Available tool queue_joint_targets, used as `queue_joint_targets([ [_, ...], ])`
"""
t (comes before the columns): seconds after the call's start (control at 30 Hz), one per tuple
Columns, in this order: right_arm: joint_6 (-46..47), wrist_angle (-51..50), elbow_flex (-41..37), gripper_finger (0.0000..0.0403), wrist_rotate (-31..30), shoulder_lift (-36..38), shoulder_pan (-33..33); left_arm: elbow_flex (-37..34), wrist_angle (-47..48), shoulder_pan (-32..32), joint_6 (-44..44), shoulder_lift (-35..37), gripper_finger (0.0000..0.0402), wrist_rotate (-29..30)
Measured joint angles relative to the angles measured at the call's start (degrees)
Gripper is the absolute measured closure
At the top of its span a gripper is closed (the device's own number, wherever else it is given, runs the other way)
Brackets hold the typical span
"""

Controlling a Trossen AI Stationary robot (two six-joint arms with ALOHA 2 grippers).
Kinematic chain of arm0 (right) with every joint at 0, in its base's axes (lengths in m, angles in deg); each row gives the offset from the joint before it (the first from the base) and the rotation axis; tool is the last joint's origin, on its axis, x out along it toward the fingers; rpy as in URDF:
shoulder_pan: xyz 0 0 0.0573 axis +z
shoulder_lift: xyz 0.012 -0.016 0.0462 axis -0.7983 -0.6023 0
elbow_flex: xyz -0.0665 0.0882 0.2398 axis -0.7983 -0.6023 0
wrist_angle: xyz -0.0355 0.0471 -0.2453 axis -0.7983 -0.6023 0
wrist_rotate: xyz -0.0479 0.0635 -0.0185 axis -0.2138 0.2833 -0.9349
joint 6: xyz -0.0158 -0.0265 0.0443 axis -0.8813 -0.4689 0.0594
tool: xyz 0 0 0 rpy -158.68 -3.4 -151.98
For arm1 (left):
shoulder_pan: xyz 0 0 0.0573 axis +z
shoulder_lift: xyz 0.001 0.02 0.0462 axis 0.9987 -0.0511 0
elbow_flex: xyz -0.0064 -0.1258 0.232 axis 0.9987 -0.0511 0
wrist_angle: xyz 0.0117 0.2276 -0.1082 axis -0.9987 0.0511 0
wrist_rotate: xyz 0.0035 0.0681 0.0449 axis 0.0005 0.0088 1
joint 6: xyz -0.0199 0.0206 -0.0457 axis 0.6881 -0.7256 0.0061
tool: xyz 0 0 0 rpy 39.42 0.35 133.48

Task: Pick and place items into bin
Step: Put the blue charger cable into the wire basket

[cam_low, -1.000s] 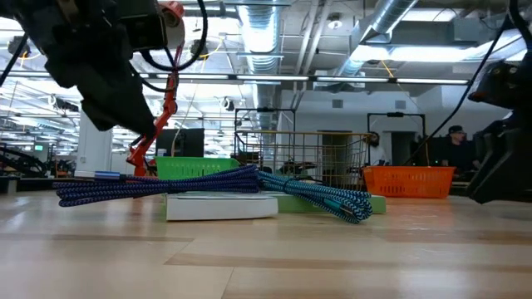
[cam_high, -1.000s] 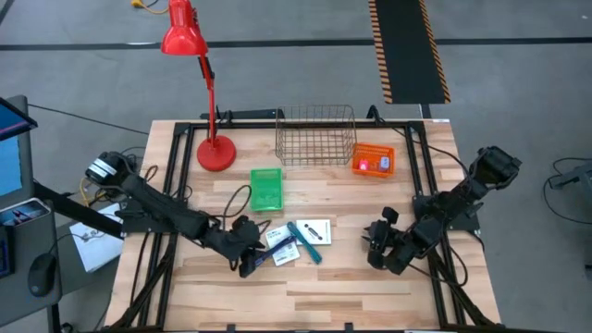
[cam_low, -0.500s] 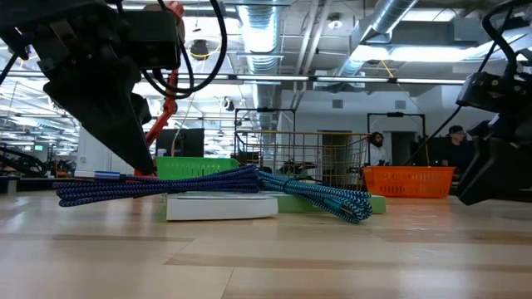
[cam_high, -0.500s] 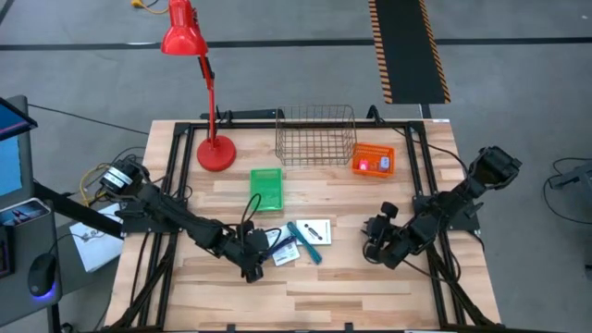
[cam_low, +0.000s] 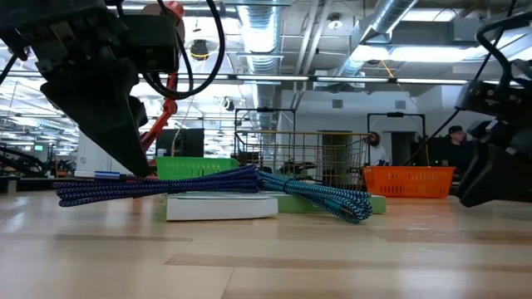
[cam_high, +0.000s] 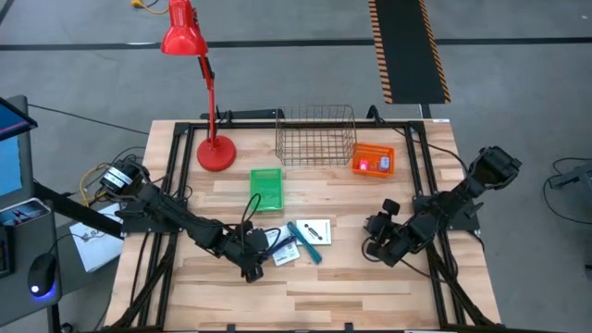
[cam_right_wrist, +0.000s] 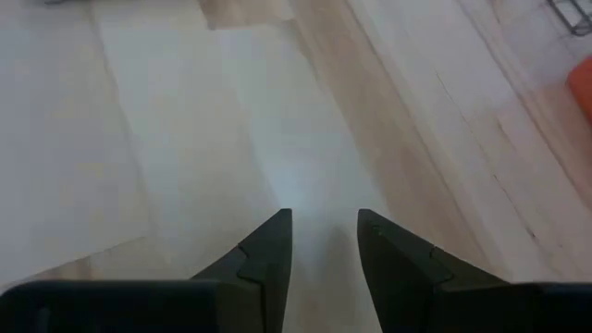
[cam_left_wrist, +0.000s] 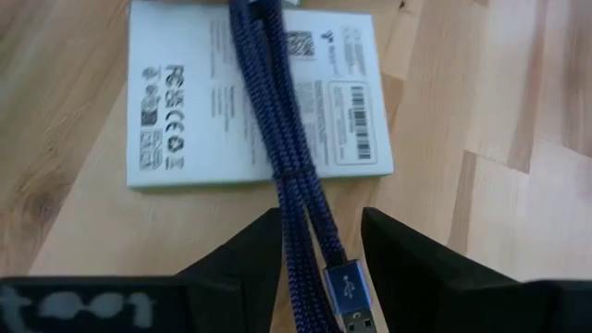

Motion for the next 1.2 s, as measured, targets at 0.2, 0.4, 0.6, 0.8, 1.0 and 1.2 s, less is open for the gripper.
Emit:
queue_joint_targets([
  [0.2,0.0,-0.4,0.0,0.0284,0.0,0.0,-1.4,0.0,2.5,0.0,2.3,0.0,0.0261,0.0],
  [0.4,0.0,-0.4,0.0,0.0284,0.0,0.0,-1.8,0.0,2.6,0.0,2.4,0.0,0.0261,-0.9],
  [0.6,0.0,-0.4,0.0,0.0284,0.1,0.0,-1.8,0.0,1.5,0.0,2.4,0.0,0.0261,-1.0],
  [0.8,0.0,-0.3,0.0,0.0284,0.1,0.0,-1.8,0.0,1.0,0.0,1.3,-1.0,0.0262,-3.3],
  [1.0,0.1,-0.3,0.0,0.0284,0.1,0.0,-1.8,0.1,-1.7,0.1,0.4,-6.4,0.0262,-5.0],
  [1.2,0.1,-0.3,0.0,0.0284,0.1,0.0,-1.8,0.3,-3.0,0.1,0.3,-7.7,0.0262,-4.1],
])
